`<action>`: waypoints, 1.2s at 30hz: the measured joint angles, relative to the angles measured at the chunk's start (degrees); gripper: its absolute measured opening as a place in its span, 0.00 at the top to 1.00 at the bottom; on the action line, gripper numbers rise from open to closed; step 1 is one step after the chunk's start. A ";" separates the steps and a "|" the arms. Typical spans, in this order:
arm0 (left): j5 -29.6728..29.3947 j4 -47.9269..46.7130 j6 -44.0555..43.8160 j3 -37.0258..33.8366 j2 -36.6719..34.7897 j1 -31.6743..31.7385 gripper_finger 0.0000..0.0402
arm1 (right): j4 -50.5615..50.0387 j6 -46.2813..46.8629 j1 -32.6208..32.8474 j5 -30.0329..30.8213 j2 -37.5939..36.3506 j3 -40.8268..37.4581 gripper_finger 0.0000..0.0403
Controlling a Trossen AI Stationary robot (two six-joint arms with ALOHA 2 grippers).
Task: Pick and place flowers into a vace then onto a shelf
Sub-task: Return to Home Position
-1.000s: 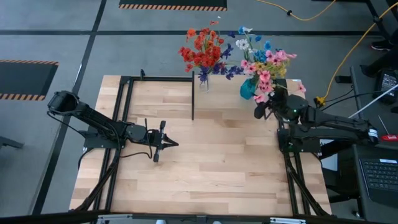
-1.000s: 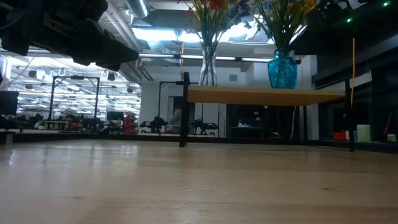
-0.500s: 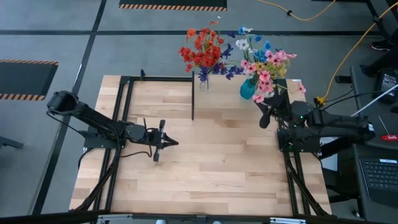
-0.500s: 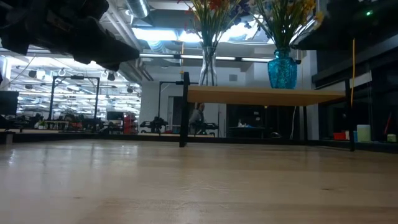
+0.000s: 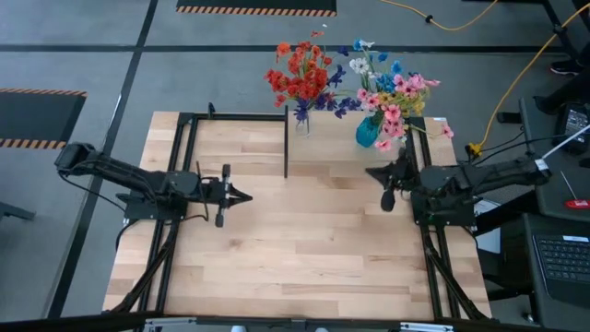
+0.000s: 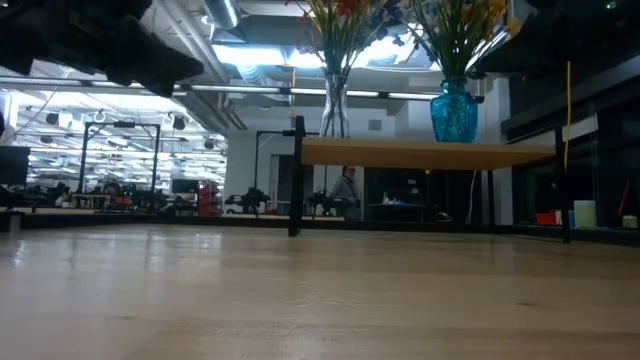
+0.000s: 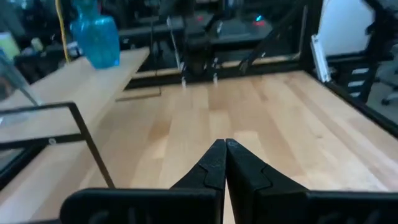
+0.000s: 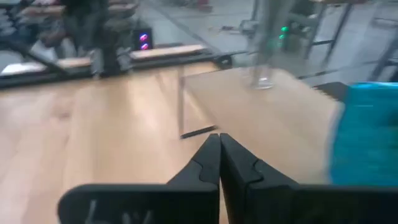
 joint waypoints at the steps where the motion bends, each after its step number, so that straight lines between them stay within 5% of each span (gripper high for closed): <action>1: 1.02 1.29 0.68 -1.09 -1.20 0.54 0.99 | 1.36 0.12 1.15 0.00 1.94 0.00 0.99; 12: 8.91 8.07 3.09 -12.08 -14.70 7.86 1.00 | 23.44 -3.16 11.79 0.10 22.33 0.00 1.00; 27: 14.95 -12.11 4.24 -12.08 -36.28 17.77 1.00 | 34.67 0.04 17.25 4.44 37.18 0.02 1.00; 36: 15.68 -19.33 4.25 -12.08 -42.24 21.20 0.99 | 41.61 -2.19 16.86 4.34 44.53 0.00 1.00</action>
